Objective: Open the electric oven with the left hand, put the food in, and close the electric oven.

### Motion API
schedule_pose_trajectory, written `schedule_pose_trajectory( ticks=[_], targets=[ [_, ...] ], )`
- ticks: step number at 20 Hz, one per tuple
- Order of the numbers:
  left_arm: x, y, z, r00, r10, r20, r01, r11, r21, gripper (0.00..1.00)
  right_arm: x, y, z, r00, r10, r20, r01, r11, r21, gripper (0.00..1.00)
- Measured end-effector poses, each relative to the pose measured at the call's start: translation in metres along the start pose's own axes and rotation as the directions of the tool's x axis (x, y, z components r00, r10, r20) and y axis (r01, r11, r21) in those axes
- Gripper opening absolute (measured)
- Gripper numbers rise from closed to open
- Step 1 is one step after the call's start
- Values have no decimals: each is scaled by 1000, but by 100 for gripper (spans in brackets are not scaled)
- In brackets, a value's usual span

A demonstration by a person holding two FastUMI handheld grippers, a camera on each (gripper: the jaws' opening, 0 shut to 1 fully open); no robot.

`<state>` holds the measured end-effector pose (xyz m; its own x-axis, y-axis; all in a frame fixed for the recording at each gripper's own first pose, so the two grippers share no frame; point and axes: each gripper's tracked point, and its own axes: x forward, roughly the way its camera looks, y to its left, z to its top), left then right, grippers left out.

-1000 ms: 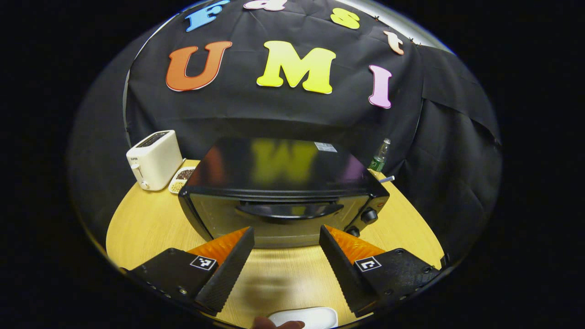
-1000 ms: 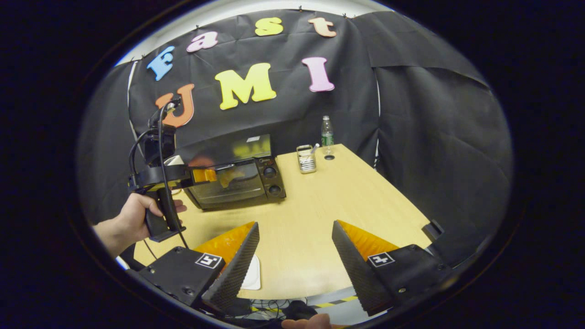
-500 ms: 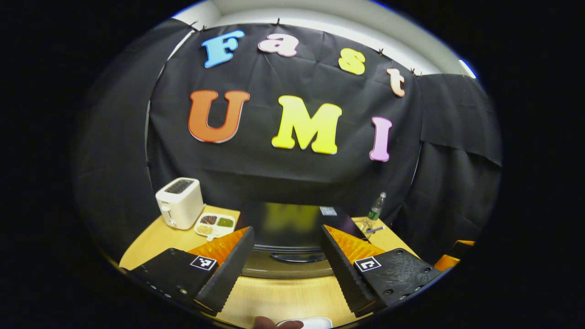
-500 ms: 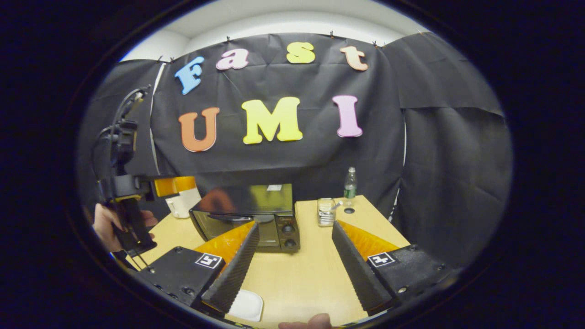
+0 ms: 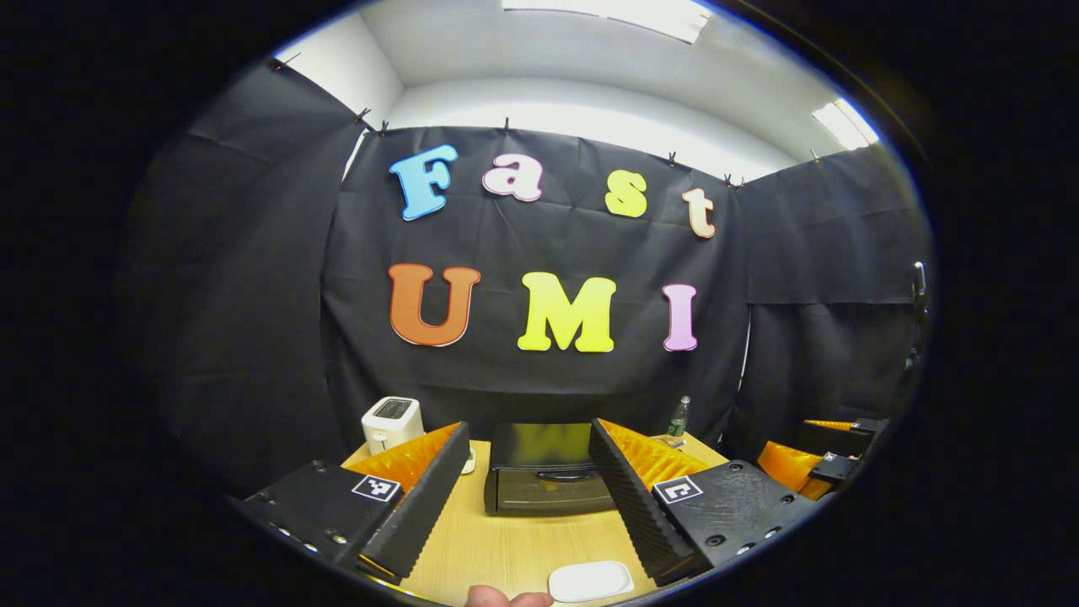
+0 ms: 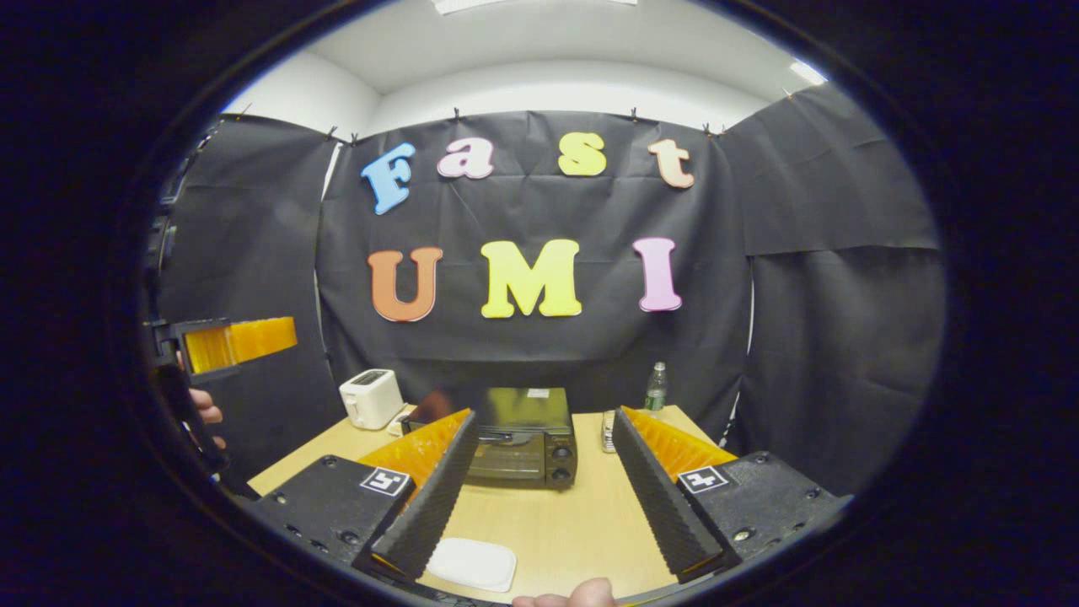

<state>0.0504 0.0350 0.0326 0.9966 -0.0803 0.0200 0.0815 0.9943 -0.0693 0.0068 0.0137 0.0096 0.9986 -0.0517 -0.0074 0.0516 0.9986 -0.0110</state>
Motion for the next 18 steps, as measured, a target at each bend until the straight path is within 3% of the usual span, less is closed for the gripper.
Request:
schedule_pose_trajectory(
  ticks=[9,18],
  targets=[
    [-100,-5,-14,1000,30,-4,-30,999,-11,94,-79,27,-4,1000,27,9,-27,1000,-9,100],
    [-120,-25,-31,1000,30,-9,-30,999,-20,93,-95,38,-26,998,56,-15,-55,998,19,100]
  ],
)
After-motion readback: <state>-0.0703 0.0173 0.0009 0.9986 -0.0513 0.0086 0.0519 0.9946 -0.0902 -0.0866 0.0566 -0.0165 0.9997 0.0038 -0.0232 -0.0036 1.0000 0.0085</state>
